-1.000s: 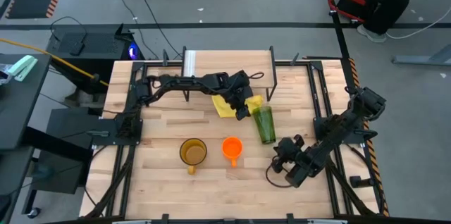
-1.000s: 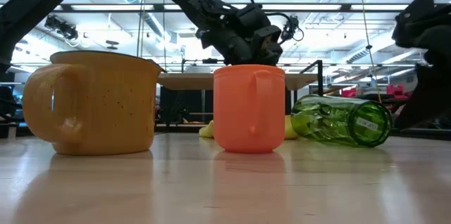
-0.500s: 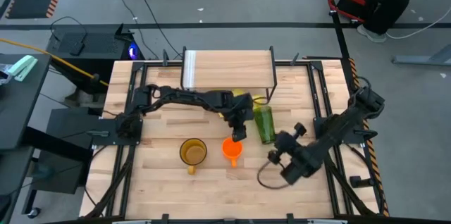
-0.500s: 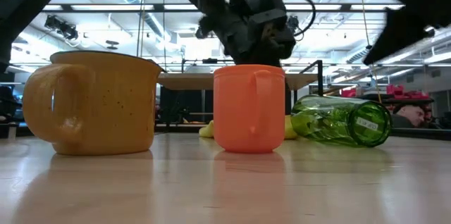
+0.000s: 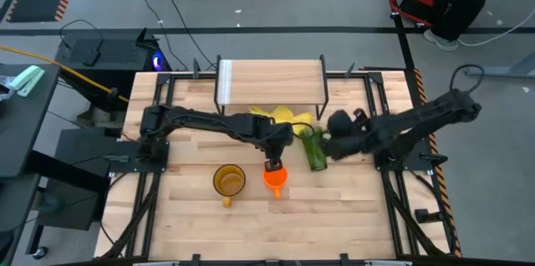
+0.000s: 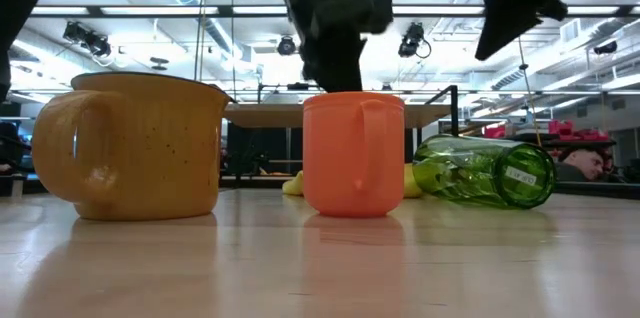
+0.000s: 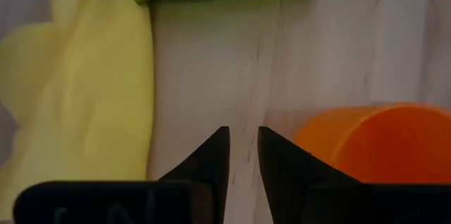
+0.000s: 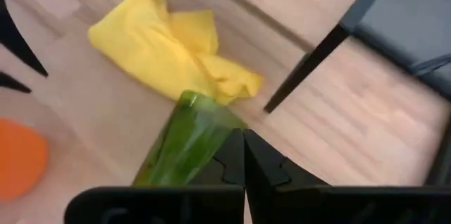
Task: Stack small to large cups/mugs on shelf
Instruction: Put the green cup on the shelf
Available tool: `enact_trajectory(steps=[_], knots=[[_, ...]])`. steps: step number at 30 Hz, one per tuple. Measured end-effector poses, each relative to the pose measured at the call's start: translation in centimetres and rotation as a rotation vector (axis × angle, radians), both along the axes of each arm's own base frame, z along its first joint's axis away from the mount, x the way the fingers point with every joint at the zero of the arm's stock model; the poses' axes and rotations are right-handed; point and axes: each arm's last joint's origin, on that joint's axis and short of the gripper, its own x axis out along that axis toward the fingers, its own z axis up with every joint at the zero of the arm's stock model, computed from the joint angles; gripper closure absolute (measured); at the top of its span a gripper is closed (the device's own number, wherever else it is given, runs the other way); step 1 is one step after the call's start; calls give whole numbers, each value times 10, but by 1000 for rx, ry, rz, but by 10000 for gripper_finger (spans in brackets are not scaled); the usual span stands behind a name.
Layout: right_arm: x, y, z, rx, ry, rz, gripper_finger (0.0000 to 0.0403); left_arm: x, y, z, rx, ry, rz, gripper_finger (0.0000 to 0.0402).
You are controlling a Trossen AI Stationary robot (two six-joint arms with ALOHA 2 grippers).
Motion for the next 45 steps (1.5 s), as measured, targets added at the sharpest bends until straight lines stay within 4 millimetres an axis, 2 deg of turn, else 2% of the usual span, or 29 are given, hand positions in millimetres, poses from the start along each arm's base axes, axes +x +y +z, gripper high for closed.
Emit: enact_trajectory(steps=[3, 7, 13, 18, 22, 33, 45], knots=[[5, -18, 4, 116, 4, 40, 400, -6, 0, 12, 1, -15, 0, 320], [13, -39, 0, 214, 48, 65, 401, -14, 0, 27, -8, -29, 15, 326], [24, -65, -10, 254, 91, 51, 401, -20, 1, 31, -12, -3, 23, 328], [42, -79, -23, 280, 97, 99, 401, -27, 2, 28, -18, 67, 43, 323], [49, -89, -34, 303, 129, 91, 401, -28, 2, 27, -25, 79, 61, 324], [65, -101, -50, 291, 141, 94, 401, -28, -5, 27, -28, 77, 49, 324], [67, -96, -57, 293, 185, 105, 401, -28, -6, 27, -30, 81, 51, 330]])
